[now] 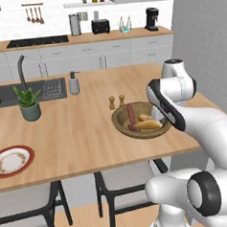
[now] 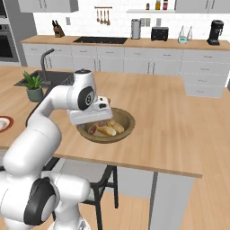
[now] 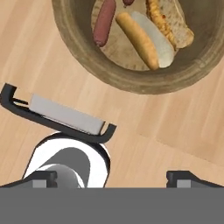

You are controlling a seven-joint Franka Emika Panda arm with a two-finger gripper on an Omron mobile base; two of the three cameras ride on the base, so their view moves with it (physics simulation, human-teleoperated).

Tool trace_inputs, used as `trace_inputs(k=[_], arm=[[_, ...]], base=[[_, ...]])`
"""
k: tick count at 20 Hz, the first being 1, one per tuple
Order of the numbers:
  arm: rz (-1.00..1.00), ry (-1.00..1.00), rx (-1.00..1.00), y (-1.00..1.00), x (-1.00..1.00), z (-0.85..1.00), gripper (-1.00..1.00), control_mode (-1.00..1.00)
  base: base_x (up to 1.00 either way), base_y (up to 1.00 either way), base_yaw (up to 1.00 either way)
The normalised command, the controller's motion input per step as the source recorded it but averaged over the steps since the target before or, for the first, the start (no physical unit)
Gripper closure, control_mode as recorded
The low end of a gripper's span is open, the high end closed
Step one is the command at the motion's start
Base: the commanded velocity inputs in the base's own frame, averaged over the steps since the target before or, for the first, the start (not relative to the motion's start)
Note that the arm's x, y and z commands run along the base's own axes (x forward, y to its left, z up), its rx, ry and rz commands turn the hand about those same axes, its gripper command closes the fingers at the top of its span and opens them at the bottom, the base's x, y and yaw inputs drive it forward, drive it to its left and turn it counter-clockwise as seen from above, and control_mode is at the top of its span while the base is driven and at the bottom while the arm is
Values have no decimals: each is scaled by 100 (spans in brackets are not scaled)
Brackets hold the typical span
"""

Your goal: Place one bun and one sausage from the bowl on each plate.

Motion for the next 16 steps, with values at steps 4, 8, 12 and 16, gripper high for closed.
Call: trace_inputs(k=[4, 8, 12, 16], arm=[[1, 0, 2, -11, 26, -28, -100, -100], [1, 0, 0, 0, 22, -21, -100, -100], [3, 0, 0, 0, 22, -8, -100, -100], [2, 0, 0, 0, 31, -1, -100, -100]], base=[[0, 0, 0], [0, 0, 0], [0, 0, 0], [0, 0, 0]])
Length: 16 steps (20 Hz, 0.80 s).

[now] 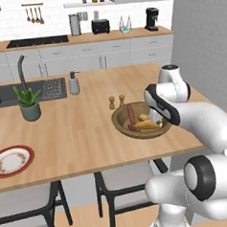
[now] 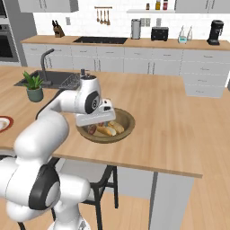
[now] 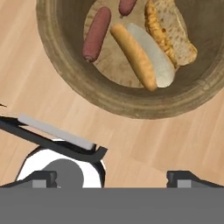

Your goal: Place one bun and one sausage from the bowl on each plate.

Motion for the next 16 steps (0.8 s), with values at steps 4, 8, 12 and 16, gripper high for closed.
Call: trace_inputs(k=[4, 8, 12, 16], arm=[[0, 0, 0, 0, 35, -7, -100, -100], [0, 0, 0, 0, 36, -21, -100, -100], [0, 0, 0, 0, 37, -31, -100, -100], [1, 0, 0, 0, 21, -26, -100, -100]], base=[[0, 0, 0], [0, 0, 0], [0, 0, 0], [0, 0, 0]])
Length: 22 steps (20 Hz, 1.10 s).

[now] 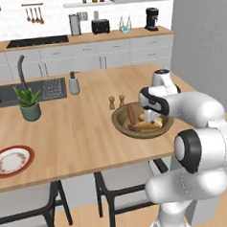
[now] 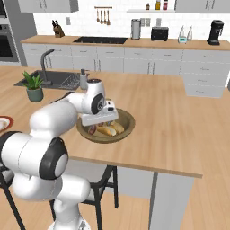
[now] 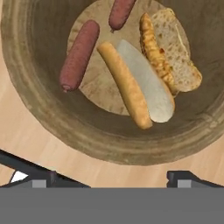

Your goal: Place one bun and one sausage from the bowl on each plate.

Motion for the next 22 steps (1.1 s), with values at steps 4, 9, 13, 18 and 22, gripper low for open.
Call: trace_inputs(k=[4, 9, 13, 18, 22], arm=[[0, 0, 0, 0, 24, -14, -100, -100], [0, 0, 0, 0, 24, -6, -100, -100], [0, 0, -1, 0, 31, -16, -100, -100], [0, 0, -2, 0, 17, -24, -100, -100], [0, 0, -4, 0, 15, -19, -100, -100]], base=[[0, 0, 0], [0, 0, 0], [0, 0, 0], [0, 0, 0], [0, 0, 0]])
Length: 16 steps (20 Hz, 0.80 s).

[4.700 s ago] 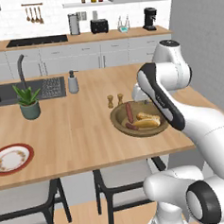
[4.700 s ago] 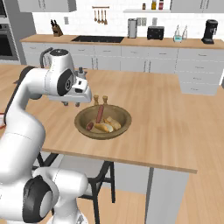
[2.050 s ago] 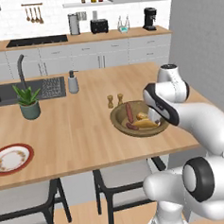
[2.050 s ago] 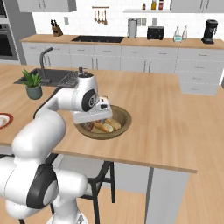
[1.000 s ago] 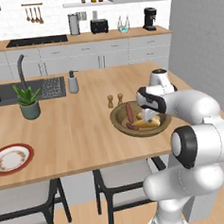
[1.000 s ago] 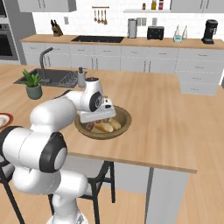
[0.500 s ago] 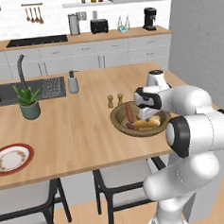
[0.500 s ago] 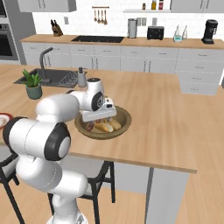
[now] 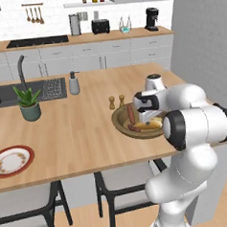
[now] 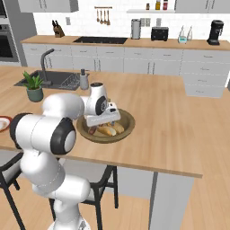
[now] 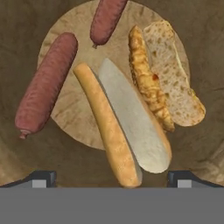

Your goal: Place one bun and one sausage from the bowl on each plate.

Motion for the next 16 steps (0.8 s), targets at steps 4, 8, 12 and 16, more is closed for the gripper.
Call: trace_inputs(k=[4, 8, 12, 16], arm=[[0, 0, -3, 0, 14, -14, -100, -100], [0, 0, 0, 0, 5, -18, -100, -100], [0, 0, 0, 0, 4, -12, -100, -100], [0, 0, 0, 0, 0, -6, -100, -100]], base=[[0, 0, 0], [0, 0, 0], [0, 0, 0], [0, 0, 0]])
